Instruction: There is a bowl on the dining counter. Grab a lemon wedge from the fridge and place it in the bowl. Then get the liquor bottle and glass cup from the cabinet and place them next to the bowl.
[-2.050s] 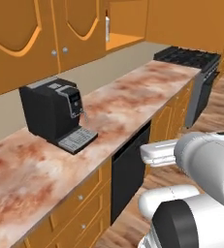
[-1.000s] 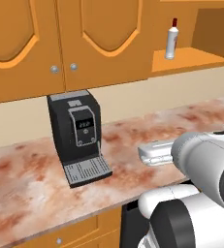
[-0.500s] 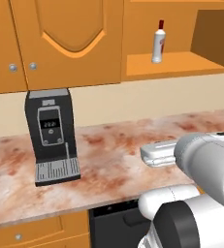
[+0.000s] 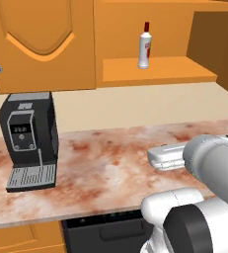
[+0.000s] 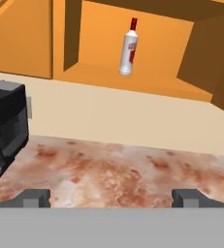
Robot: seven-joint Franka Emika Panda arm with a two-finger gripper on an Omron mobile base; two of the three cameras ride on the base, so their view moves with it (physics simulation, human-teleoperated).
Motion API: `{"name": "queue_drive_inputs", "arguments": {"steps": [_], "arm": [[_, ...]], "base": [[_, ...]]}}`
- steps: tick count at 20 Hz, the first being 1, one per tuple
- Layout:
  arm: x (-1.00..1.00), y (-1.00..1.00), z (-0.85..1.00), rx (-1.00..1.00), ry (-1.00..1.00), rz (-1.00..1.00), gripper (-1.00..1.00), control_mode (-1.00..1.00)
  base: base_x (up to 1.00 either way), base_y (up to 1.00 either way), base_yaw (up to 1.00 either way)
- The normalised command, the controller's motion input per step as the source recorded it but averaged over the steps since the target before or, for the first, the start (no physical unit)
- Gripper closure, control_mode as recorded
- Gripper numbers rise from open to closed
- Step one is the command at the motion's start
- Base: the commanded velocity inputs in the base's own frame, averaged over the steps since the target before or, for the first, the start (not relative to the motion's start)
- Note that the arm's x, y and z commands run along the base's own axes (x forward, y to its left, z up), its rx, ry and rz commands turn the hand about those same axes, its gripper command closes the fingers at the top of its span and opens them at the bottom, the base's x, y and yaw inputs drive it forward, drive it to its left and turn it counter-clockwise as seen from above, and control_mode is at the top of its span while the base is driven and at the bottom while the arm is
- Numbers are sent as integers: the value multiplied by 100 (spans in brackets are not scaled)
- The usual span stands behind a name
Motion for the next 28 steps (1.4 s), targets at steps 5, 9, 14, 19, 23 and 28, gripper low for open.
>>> {"name": "queue_drive_inputs", "arguments": {"steps": [5,9,14,19,23,28], "arm": [[11,-1,0,0,-1,0,-100,-100],[6,-35,29,0,-21,0,-100,-100],[16,-35,69,0,-23,0,-100,-100],[45,-20,53,0,-11,0,-100,-100],[45,-18,13,1,3,1,-100,-100],[32,-28,0,2,0,3,-100,-100]], "base": [[9,0,0],[0,0,0],[0,0,0],[0,0,0],[0,0,0],[0,0,0]]}}
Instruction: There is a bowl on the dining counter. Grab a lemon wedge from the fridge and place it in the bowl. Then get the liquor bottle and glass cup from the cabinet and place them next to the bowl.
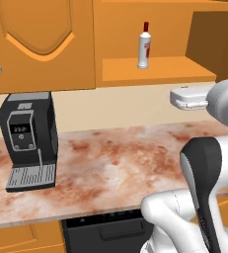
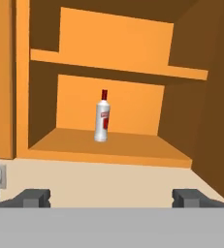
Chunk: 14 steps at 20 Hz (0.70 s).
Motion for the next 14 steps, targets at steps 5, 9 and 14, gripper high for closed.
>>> {"name": "queue_drive_inputs", "arguments": {"steps": [5,9,14], "arm": [[24,-16,0,0,0,2,-100,-100],[29,-12,0,0,0,1,-100,-100],[53,-1,0,1,0,0,-100,-100]], "base": [[0,0,0],[0,0,0],[0,0,0]]}}
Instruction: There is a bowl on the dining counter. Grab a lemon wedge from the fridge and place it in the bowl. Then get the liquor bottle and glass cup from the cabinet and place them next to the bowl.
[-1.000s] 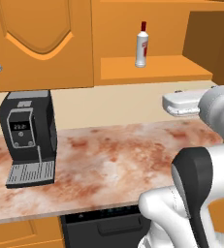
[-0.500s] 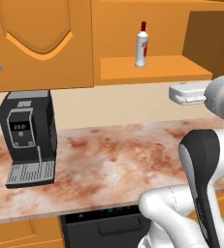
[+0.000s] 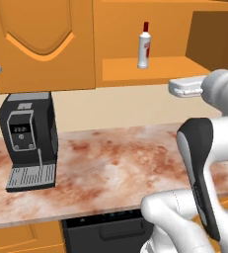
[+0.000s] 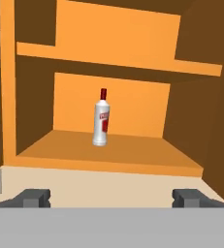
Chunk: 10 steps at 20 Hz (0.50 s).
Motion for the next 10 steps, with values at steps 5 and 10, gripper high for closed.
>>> {"name": "queue_drive_inputs", "arguments": {"steps": [5,10], "arm": [[68,8,0,2,0,0,-100,-100],[68,3,0,4,0,0,-100,-100]], "base": [[0,0,0],[0,0,0]]}}
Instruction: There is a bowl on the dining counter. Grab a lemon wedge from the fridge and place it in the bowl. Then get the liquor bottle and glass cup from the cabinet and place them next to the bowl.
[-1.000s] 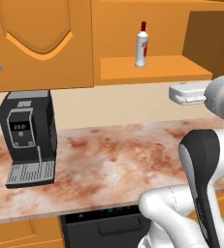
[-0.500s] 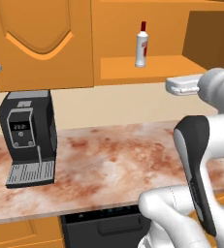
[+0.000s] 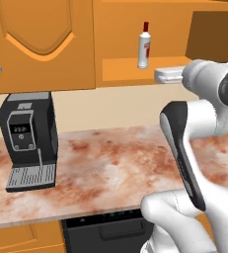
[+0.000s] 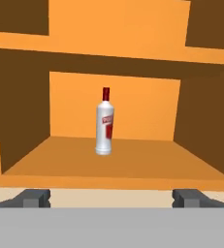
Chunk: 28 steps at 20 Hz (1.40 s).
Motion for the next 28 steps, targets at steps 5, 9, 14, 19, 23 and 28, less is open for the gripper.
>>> {"name": "queue_drive_inputs", "arguments": {"steps": [5,9,14,19,23,28], "arm": [[61,0,3,4,0,0,-100,-100],[67,0,5,1,0,0,-100,-100],[57,0,3,0,0,0,-100,-100],[54,0,7,0,0,0,-100,-100],[59,0,4,0,0,0,-100,-100],[58,0,1,0,0,0,-100,-100]], "base": [[0,0,0],[0,0,0],[0,0,0],[0,0,0],[0,0,0],[0,0,0]]}}
